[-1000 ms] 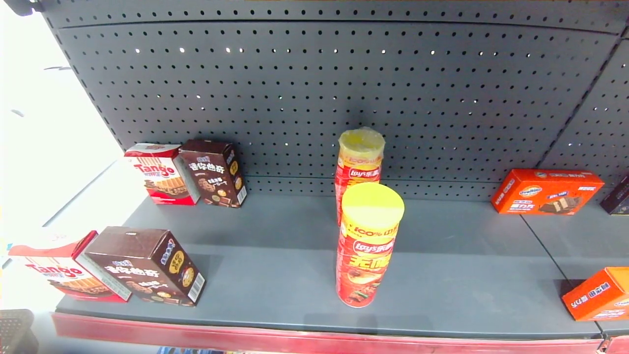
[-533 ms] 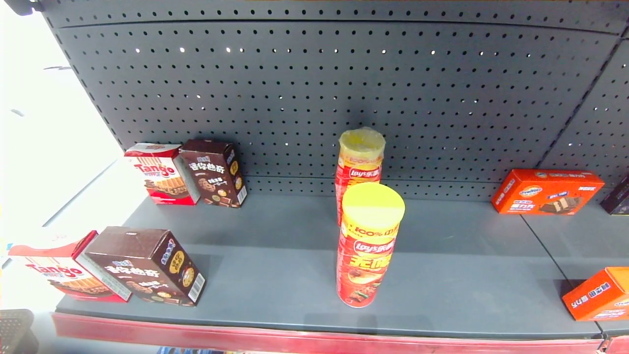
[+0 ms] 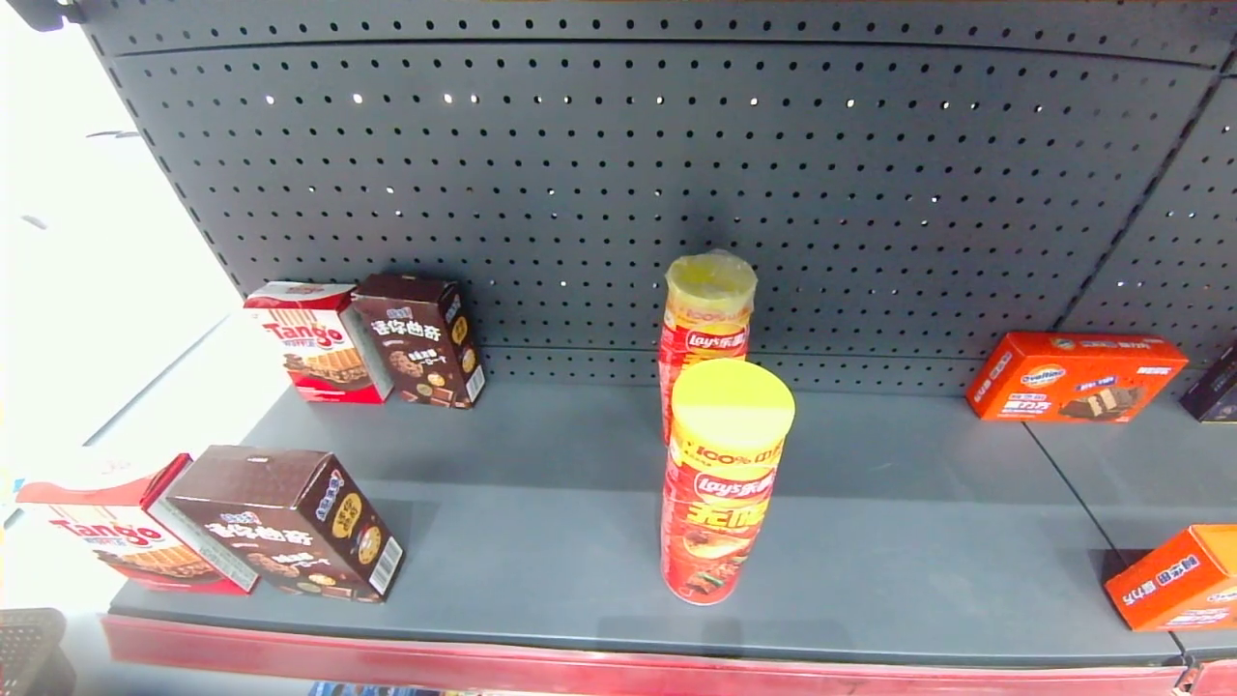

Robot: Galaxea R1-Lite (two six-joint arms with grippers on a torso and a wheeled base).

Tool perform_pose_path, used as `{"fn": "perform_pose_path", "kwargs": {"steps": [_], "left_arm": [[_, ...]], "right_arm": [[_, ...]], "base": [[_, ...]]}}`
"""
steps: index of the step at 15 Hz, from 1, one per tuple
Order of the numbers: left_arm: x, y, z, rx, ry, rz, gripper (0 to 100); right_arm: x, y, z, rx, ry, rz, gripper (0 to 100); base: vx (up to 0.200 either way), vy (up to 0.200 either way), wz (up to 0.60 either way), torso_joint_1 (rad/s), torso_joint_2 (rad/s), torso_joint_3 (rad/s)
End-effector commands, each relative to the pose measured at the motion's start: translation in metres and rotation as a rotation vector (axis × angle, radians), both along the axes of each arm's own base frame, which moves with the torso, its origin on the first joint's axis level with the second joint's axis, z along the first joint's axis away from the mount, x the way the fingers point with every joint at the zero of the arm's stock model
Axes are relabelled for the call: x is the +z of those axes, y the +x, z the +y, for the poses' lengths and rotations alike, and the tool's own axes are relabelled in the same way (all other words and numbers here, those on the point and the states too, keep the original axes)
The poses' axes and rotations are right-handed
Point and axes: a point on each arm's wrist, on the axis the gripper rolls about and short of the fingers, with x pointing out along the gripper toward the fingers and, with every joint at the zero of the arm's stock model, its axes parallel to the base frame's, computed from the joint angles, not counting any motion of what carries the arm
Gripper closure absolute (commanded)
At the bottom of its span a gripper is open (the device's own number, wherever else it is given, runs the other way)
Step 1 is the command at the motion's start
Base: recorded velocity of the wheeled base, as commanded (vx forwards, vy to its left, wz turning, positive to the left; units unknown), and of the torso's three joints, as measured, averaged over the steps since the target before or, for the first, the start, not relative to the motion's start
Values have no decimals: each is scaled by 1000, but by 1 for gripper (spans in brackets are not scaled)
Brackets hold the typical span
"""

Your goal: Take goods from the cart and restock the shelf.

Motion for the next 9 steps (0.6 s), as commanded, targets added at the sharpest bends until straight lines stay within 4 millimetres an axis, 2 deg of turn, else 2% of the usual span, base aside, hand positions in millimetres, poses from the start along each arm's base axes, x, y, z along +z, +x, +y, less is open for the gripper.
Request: {"fn": "perform_pose_path", "kwargs": {"steps": [1,5,7,9], "left_arm": [[0,1,1,42,-7,4,0],[0,1,1,50,-8,8,0],[7,15,-8,245,-17,171,0],[2,8,-9,481,-2,140,0]], "right_arm": [[0,0,0,0,1,4,0],[0,0,0,0,1,4,0],[0,0,0,0,1,4,0],[0,0,0,0,-1,4,0]], "base": [[0,0,0,0,0,0],[0,0,0,0,0,0],[0,0,0,0,0,0],[0,0,0,0,0,0]]}}
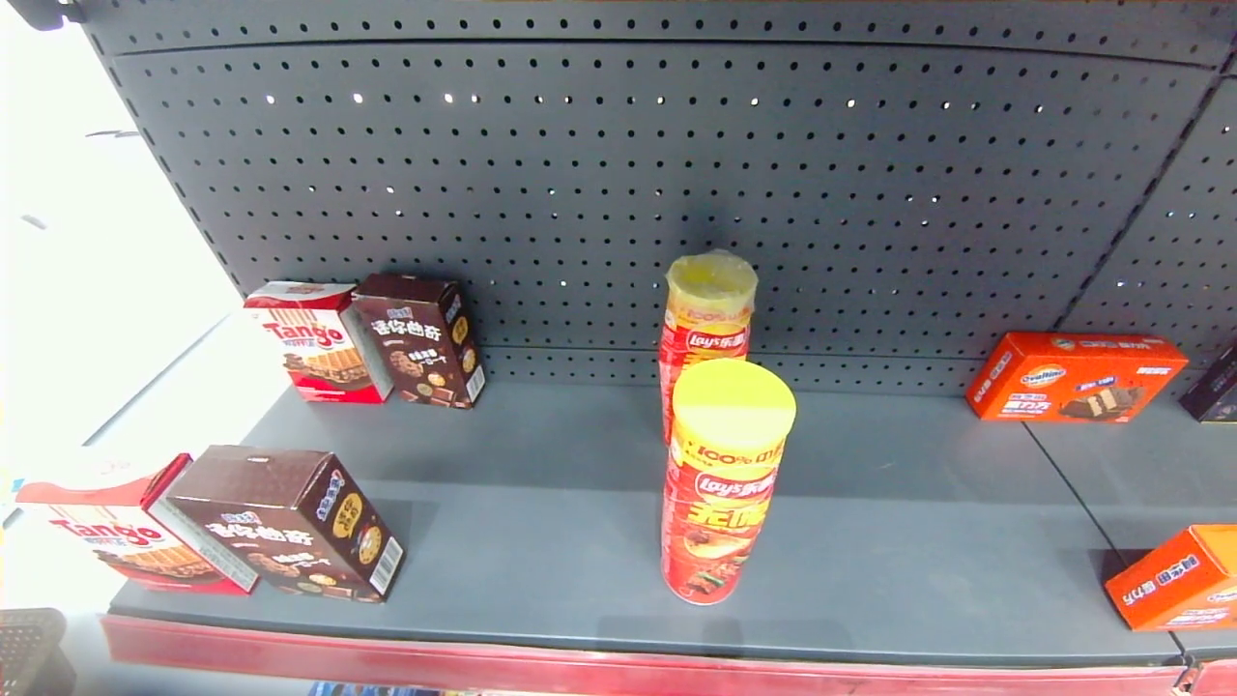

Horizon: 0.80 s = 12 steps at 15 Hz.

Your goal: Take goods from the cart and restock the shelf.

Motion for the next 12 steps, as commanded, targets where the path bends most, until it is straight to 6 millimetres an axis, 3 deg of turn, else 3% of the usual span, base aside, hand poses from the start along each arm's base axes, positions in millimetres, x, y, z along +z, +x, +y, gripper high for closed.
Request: {"fn": "perform_pose_path", "kwargs": {"steps": [1,4,10,12], "left_arm": [[-2,0,-6,327,23,39,0],[-4,-7,-5,307,6,-52,0],[-3,-8,-6,297,-47,-55,0],[-2,-8,-10,94,-21,-46,0]], "right_arm": [[0,0,0,0,1,4,0],[0,0,0,0,1,4,0],[0,0,0,0,0,4,0],[0,0,0,0,1,4,0]], "base": [[0,0,0,0,0,0],[0,0,0,0,0,0],[0,0,0,0,0,0],[0,0,0,0,0,0]]}}
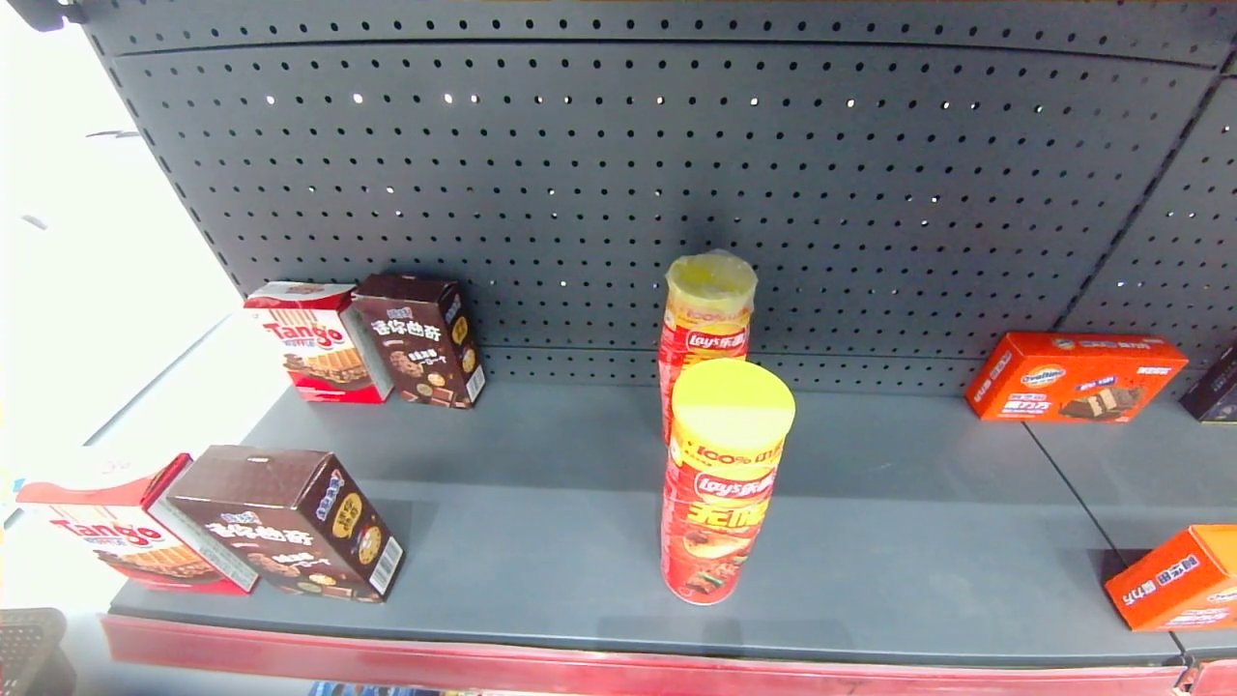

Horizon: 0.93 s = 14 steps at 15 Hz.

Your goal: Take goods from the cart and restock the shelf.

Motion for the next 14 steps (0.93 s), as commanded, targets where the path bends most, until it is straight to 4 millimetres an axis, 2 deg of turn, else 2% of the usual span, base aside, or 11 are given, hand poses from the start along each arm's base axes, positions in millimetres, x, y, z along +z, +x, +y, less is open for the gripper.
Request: {"fn": "perform_pose_path", "kwargs": {"steps": [1,3,4,5,6,7,8,9,11,13,14], "left_arm": [[1,-2,-6,-259,13,-3,0],[3,-3,-8,-380,24,-14,0],[2,-2,-8,-329,19,-9,0],[3,0,-2,-49,5,9,0],[2,1,1,75,-2,14,0],[0,-1,6,290,-3,2,0],[0,-1,7,316,3,-1,0],[0,-1,5,224,38,9,0],[1,-1,-4,-172,66,-6,0],[1,-1,-3,-148,42,-5,0],[1,-1,-1,-53,24,-3,0]], "right_arm": [[0,0,0,0,0,3,0],[0,0,0,0,0,3,0],[0,0,0,0,0,3,0],[0,0,0,0,0,3,0],[0,0,0,0,0,3,0],[0,0,0,0,0,3,0],[0,0,0,0,0,3,0],[0,0,0,8,-4,4,0],[0,0,0,8,-2,4,0],[0,0,0,8,-4,4,0],[0,0,0,8,-2,4,0]], "base": [[0,0,0,0,0,0],[0,0,0,0,0,0],[0,0,0,0,0,0],[0,0,0,0,0,0],[0,0,0,0,0,0],[0,0,0,0,0,0],[0,0,0,0,0,0],[0,0,0,0,0,0],[0,0,0,0,0,0],[0,0,0,0,0,0],[0,0,0,0,0,0]]}}
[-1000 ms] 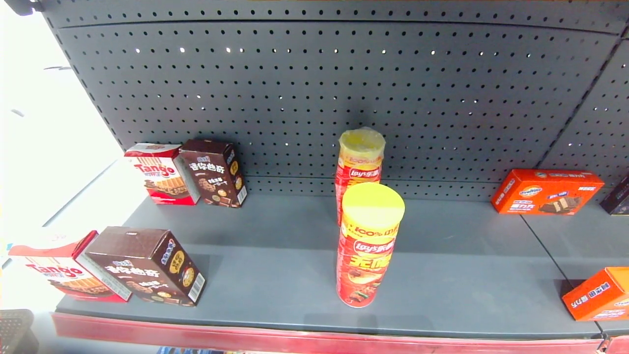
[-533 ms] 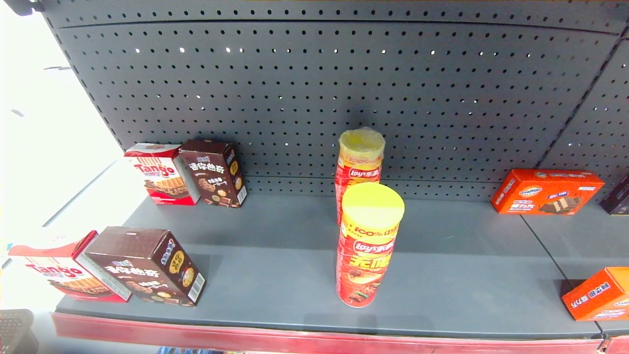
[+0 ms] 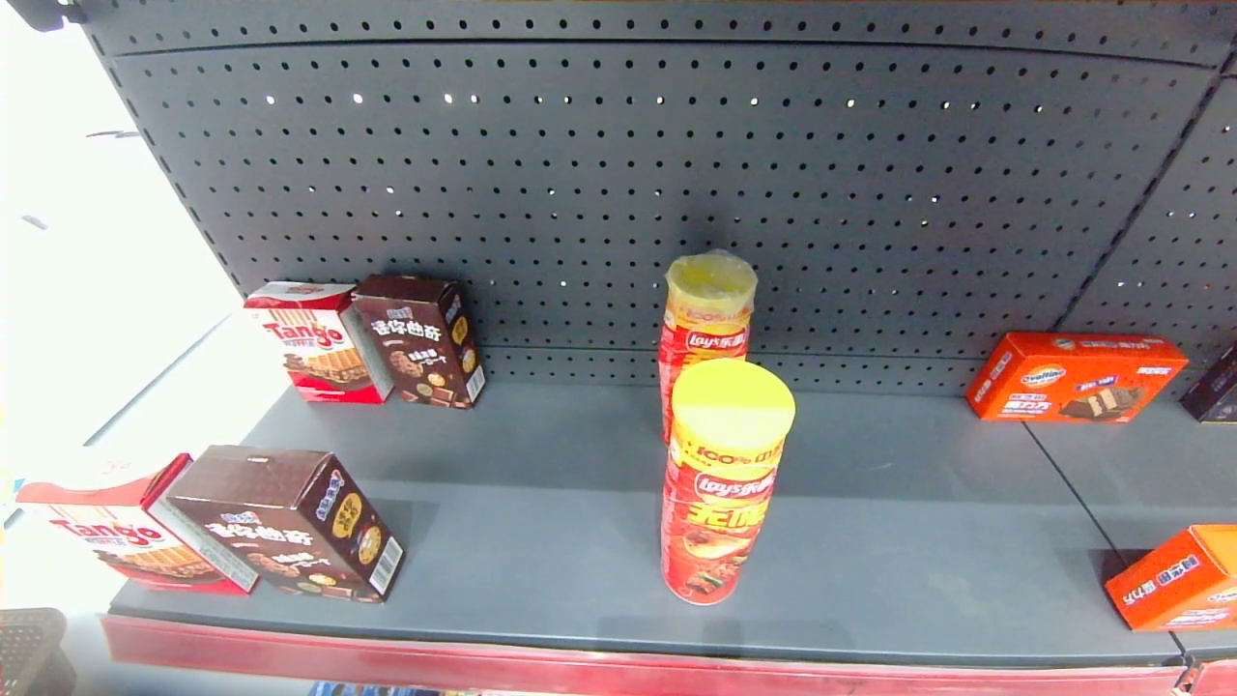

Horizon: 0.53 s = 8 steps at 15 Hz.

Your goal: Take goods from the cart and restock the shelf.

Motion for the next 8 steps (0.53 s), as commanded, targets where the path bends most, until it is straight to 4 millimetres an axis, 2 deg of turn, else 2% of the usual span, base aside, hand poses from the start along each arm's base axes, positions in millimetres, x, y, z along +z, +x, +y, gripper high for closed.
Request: {"fn": "perform_pose_path", "kwargs": {"steps": [1,5,8], "left_arm": [[0,0,6,254,-74,-7,0],[0,0,6,270,-62,-8,0],[0,0,0,8,39,-9,0]], "right_arm": [[0,0,0,0,3,2,0],[0,0,0,0,1,2,0],[0,0,0,0,1,2,0]], "base": [[0,0,0,0,0,0],[0,0,0,0,0,0],[0,0,0,0,0,0]]}}
